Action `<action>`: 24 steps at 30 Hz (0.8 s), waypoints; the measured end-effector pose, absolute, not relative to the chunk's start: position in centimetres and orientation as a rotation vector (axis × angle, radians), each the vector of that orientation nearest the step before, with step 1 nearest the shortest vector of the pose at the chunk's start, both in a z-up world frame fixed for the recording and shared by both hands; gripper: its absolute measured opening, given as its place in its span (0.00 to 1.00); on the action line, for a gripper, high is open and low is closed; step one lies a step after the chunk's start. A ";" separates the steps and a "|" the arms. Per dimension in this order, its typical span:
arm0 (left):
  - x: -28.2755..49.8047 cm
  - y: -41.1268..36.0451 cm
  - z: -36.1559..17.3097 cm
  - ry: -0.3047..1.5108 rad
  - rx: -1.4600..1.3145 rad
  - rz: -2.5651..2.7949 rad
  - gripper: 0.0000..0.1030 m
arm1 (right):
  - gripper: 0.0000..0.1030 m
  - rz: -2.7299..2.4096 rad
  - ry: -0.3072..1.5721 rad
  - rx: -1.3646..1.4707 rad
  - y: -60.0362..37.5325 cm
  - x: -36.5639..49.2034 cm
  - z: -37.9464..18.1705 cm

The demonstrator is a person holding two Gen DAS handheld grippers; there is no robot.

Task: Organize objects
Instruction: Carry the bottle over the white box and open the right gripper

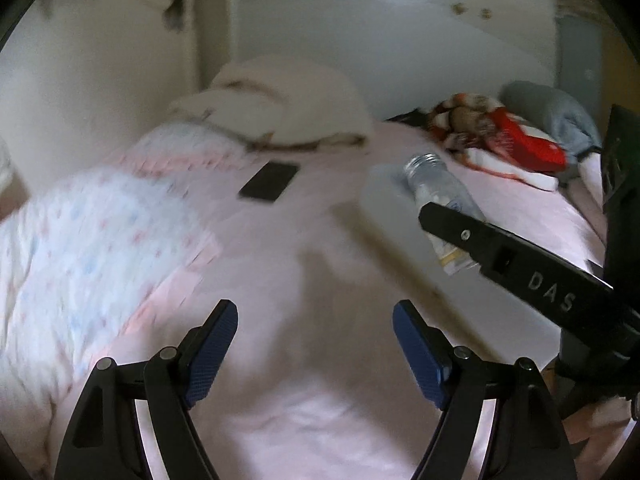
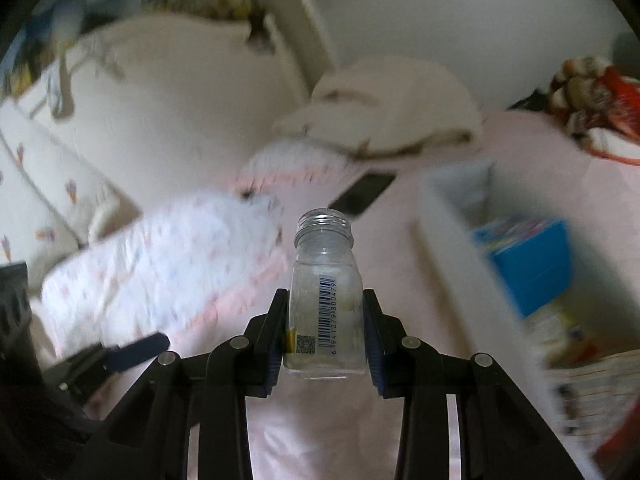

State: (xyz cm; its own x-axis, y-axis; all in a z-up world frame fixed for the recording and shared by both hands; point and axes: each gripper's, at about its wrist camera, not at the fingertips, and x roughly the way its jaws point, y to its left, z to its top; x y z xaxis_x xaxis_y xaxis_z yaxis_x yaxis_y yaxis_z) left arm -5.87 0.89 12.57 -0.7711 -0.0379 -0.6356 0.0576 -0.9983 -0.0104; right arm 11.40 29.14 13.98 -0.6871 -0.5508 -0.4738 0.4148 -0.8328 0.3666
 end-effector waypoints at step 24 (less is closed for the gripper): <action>-10.5 16.1 14.9 -0.113 1.179 -3.237 0.76 | 0.35 -2.866 -0.843 0.651 44.1 12.8 15.8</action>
State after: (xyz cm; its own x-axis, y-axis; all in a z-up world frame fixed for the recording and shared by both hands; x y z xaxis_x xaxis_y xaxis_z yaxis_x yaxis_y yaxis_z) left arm -10.51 16.09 14.94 -0.7251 0.2605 -0.6375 -0.3042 -0.9516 -0.0430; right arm 12.78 44.07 15.78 -0.9059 -0.1959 -0.3755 -0.0386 -0.8448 0.5337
